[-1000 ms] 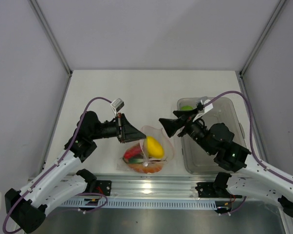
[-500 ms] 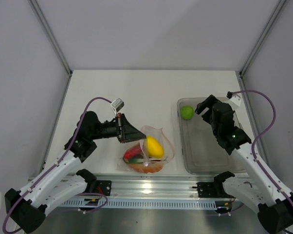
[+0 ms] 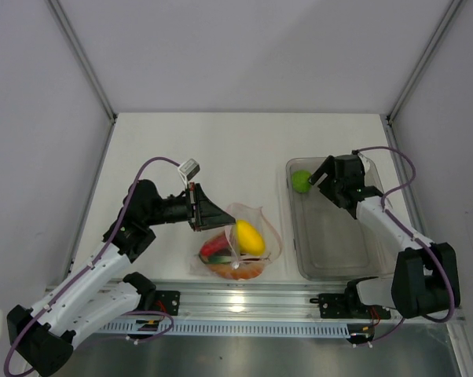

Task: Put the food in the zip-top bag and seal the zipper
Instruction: Pick up the fake fruit from the bin.

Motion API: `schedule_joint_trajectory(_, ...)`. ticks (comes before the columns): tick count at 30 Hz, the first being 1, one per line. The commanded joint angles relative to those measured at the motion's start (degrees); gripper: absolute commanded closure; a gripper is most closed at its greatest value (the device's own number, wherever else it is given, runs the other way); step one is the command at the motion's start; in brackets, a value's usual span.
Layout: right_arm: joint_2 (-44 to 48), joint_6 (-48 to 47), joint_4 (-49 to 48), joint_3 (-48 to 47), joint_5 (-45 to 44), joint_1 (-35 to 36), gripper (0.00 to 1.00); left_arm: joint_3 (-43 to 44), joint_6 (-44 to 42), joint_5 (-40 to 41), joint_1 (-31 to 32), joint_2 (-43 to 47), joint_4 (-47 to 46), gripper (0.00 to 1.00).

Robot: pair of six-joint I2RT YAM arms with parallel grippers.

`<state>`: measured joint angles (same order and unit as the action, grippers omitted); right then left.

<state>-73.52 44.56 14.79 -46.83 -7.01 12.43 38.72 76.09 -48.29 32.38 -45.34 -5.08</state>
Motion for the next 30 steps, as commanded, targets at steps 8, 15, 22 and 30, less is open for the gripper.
schedule_joint_trajectory(8, -11.47, -2.19, -10.74, -3.7, 9.37, -1.26, 0.04, 0.3, 0.37, -1.45, -0.13, 1.22, -1.25, 0.99)
schedule_joint_trajectory(15, -17.18, -2.81, -13.55, -7.13, 10.96, -1.18, 0.02, 0.13, 0.28, -1.63, -0.21, 1.22, -1.16, 0.99)
schedule_joint_trajectory(22, -22.46, -2.28, -13.2, -10.21, 11.75, -1.18, 0.05, -0.4, 0.54, -1.54, -0.21, 1.75, -1.25, 0.99)
schedule_joint_trajectory(30, -26.94, -1.93, -13.38, -10.91, 12.19, -1.18, 0.15, -1.01, 0.46, -1.37, -0.21, 3.07, -0.54, 1.0)
